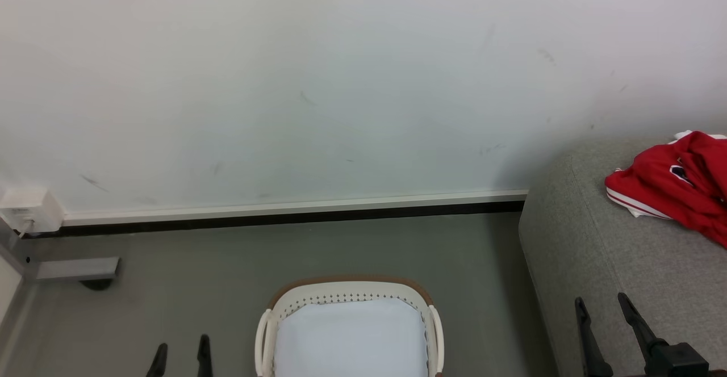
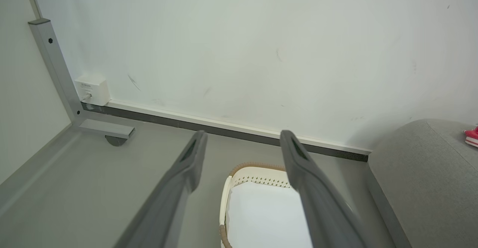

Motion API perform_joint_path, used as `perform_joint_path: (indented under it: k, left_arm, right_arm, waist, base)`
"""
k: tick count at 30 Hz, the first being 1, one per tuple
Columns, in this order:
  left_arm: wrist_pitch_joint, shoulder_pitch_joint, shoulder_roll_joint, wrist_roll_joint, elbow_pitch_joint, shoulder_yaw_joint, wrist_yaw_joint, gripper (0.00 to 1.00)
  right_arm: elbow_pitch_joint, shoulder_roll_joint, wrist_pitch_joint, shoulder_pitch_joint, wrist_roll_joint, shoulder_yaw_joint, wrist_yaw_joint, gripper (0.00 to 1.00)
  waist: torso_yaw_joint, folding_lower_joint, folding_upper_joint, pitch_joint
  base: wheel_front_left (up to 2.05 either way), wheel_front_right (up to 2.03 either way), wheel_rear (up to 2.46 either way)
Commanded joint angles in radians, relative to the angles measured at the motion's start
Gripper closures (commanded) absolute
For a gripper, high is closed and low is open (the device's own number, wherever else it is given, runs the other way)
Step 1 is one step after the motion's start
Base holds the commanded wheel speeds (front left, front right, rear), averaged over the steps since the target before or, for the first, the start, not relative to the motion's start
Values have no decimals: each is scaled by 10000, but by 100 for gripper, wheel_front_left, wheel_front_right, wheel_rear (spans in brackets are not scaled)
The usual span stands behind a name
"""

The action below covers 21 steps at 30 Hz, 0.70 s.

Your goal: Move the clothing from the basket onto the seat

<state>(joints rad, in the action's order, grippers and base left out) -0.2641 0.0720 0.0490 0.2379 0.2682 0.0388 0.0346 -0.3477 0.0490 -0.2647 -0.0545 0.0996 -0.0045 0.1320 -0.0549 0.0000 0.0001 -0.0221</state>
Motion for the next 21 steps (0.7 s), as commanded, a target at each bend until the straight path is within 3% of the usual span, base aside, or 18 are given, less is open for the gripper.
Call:
perform_joint_path:
  k: [1,19,20,21]
  left_arm:
    - [-4,87,31,13,14,34,20,0]
    - [-4,67,30,-50,35,42,35,0]
    - [0,-1,0,1,35,12,14,100]
    - [4,-6,-8,7,94,14,11,100]
  right_arm:
    - [4,29,8,16,56,9,-26,0]
    - [-19,30,8,52,48,81,-27,0]
    - [-10,-2,0,2,47,67,0,100]
    - [-59,-10,0,7,53,65,0,100]
  waist:
    - [1,0,-1,1]
    - [139,0,-1,30]
    - [139,0,-1,30]
    - [140,0,-1,30]
  base:
    - [0,0,0]
    - [0,0,0]
    - [0,0,0]
    - [0,0,0]
